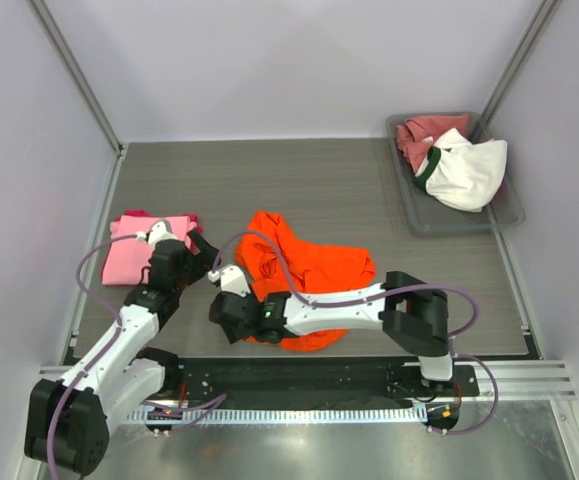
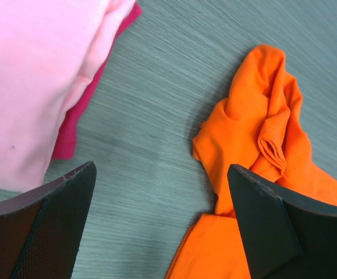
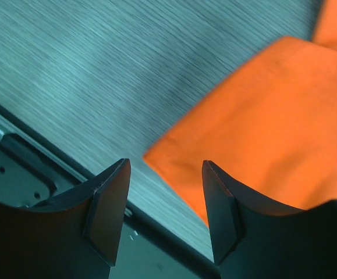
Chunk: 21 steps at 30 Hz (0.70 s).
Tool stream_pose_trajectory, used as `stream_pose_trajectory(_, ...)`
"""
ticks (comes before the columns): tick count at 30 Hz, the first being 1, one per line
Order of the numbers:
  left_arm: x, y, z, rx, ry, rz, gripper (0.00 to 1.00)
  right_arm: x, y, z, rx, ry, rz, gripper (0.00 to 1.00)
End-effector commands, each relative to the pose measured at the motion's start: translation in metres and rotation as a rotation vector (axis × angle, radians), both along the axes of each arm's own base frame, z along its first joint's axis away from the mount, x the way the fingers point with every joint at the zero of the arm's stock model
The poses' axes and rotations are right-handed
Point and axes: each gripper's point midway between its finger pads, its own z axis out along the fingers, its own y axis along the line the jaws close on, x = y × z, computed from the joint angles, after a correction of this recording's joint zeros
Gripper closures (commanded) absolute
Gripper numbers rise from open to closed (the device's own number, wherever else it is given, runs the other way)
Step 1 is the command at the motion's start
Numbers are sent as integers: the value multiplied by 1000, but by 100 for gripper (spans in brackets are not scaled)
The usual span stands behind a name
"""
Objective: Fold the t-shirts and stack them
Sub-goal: Flatten the tshirt out
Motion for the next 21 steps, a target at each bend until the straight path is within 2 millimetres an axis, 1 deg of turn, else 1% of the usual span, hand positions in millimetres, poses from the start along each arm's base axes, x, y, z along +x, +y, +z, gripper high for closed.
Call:
stream_pose_trajectory(1,-5,1,4,-47,-12,20,5,12,20,13,18,-68,-59,43)
stream_pose_trajectory(2,-6,3,4,-43,-14,32,4,11,23,9,14,-63,-56,44)
stream_pose_trajectory(3,-6,5,5,-43,-19,41,4,11,24,0,-4,-59,-55,44)
stream_pose_trajectory(8,-9,8,10,-51,-45,59,4,6,31,-16,-23,-40,-47,46)
stream_pose_trajectory(11,-10,9,12,-51,-51,62,4,4,29,-29,-50,-32,-46,49)
stream_pose_trajectory(14,-10,10,13,-47,-55,62,4,1,25,-34,-71,-16,-51,50)
stream_pose_trajectory(16,-11,9,14,-48,-59,59,4,-6,20,-36,-84,-7,-43,49)
stream_pose_trajectory(20,-11,4,16,-62,-73,32,4,-22,18,-40,-90,16,-20,48)
stream_pose_trajectory(21,-10,3,16,-59,-74,17,4,-25,17,-41,-98,20,-14,50)
